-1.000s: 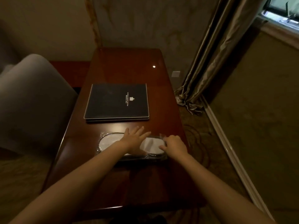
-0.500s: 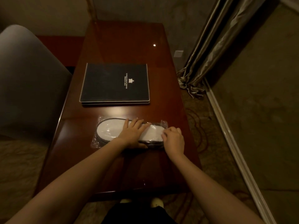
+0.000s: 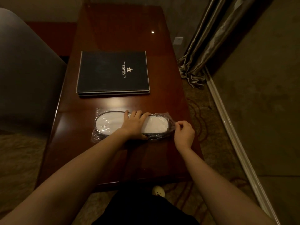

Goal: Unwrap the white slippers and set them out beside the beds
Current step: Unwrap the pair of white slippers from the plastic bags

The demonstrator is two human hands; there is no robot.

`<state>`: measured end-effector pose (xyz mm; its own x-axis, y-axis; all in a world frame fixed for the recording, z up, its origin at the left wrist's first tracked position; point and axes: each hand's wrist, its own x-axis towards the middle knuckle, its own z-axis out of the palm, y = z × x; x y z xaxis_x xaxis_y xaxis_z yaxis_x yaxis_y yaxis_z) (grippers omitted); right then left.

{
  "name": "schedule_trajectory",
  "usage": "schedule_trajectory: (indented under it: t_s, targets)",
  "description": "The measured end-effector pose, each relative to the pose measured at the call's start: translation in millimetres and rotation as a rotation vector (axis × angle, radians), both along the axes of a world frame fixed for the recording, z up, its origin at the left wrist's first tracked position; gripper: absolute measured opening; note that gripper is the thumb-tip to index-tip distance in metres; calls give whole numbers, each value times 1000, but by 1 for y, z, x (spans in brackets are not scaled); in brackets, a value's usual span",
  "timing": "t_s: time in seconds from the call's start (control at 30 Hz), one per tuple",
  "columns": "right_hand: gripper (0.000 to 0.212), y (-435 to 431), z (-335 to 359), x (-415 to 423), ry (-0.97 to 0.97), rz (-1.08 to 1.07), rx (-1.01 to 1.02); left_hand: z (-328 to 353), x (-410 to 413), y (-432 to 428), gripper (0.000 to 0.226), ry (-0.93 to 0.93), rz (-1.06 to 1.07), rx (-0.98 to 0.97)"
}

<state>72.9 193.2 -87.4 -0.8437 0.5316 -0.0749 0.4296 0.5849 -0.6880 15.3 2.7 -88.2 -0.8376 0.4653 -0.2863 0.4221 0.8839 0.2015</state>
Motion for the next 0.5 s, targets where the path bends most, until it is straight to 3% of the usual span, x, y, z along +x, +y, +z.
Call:
schedule_trajectory:
  t_s: [0.17,0.37,0.5]
  targets:
    - [17,15,-5,-2,-162,-35,-41,-2,2,-1,101,18,-2,28]
    - [25,10,8,-8,-4,60,-47,-5,6,-2,101,55,4,43]
    - [28,10,3,-11,-142,92,10,-3,9,-6,104,54,24,81]
